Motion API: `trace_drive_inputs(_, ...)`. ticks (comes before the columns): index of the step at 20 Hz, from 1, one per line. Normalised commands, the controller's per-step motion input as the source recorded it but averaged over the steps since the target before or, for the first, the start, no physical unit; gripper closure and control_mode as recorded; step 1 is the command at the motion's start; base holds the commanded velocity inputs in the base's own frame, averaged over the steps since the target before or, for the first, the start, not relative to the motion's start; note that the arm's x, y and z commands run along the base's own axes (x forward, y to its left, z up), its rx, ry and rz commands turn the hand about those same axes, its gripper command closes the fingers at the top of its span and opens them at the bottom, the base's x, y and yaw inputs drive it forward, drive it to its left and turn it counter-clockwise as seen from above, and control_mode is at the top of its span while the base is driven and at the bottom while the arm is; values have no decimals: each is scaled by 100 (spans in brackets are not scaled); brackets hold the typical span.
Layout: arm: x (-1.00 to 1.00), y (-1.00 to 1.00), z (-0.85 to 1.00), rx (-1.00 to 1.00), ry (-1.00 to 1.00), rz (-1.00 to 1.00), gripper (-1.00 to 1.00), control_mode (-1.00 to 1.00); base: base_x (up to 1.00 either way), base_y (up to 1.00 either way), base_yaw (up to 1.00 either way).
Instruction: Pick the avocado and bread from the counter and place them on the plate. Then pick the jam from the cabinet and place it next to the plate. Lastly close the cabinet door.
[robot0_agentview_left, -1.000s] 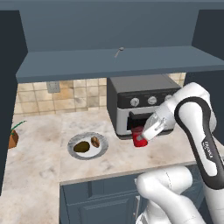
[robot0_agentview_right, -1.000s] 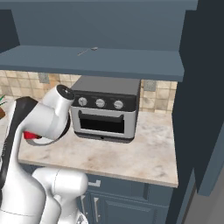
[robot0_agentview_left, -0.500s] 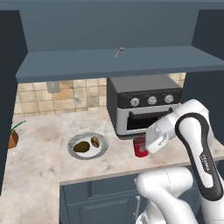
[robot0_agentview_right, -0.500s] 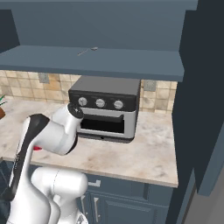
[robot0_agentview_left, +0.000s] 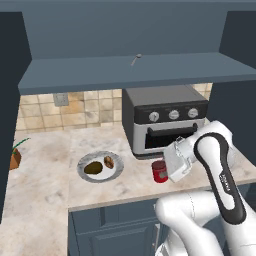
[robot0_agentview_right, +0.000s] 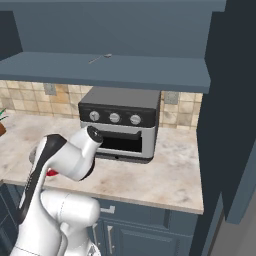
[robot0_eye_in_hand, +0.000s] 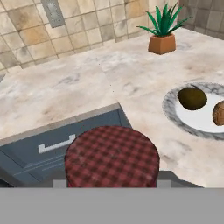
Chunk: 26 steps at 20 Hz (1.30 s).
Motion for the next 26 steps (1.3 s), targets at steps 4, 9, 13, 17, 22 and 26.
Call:
trace_drive_inputs(4, 22, 1, -40, 3, -22, 0, 100, -100, 0, 0, 0)
trace_drive_inputs(9, 25, 5, -42, 5, -16, 0, 100, -100, 0, 0, 0)
trace_drive_inputs(13, 28, 13, -43, 4, -6, 0, 100, -100, 0, 0, 0)
trace_drive_inputs(17, 27, 19, -41, 1, -3, 0, 100, -100, 0, 0, 0)
trace_drive_inputs(22, 24, 18, -38, 0, 0, 0, 100, -100, 0, 0, 0)
trace_drive_inputs(26, 12, 21, -53, 0, -1, 0, 100, -100, 0, 0, 0)
